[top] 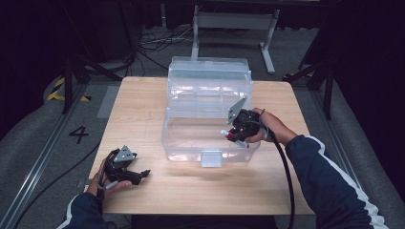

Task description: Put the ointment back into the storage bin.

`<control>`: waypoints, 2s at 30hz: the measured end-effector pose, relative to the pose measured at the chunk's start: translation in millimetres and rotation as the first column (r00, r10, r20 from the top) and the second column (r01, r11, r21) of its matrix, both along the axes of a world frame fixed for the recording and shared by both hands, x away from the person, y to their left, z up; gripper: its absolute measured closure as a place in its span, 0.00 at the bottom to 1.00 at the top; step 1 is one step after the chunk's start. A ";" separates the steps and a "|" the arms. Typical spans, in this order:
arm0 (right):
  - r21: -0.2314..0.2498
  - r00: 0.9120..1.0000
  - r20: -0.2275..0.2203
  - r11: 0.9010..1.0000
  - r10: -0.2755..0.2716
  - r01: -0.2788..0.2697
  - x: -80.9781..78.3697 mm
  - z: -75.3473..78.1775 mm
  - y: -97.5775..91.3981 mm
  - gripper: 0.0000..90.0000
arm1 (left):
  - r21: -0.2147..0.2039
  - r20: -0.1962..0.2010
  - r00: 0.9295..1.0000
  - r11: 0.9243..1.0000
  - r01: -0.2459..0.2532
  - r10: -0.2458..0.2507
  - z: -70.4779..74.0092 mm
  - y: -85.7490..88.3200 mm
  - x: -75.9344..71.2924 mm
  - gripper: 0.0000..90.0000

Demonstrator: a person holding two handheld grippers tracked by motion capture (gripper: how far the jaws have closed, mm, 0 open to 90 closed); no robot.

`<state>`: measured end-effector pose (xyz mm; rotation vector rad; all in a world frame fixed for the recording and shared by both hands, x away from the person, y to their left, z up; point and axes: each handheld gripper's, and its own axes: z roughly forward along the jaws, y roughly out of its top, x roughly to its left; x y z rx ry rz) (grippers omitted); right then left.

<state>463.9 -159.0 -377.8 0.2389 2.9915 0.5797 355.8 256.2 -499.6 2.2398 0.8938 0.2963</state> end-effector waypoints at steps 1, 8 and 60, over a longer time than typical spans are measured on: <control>-0.009 1.000 -0.007 1.000 0.005 -0.005 0.8 -1.5 1.6 0.79 | 0.000 0.000 1.000 1.000 0.000 0.000 0.0 0.0 0.0 0.16; -0.075 0.999 -0.045 0.997 0.024 -0.028 3.9 -11.8 14.2 0.79 | 0.001 0.000 1.000 1.000 0.000 0.000 0.0 0.0 0.0 0.16; -0.030 0.997 -0.014 0.997 -0.073 0.073 10.8 -25.2 -10.2 0.67 | 0.000 -0.001 1.000 1.000 0.001 -0.001 0.1 0.2 0.0 0.16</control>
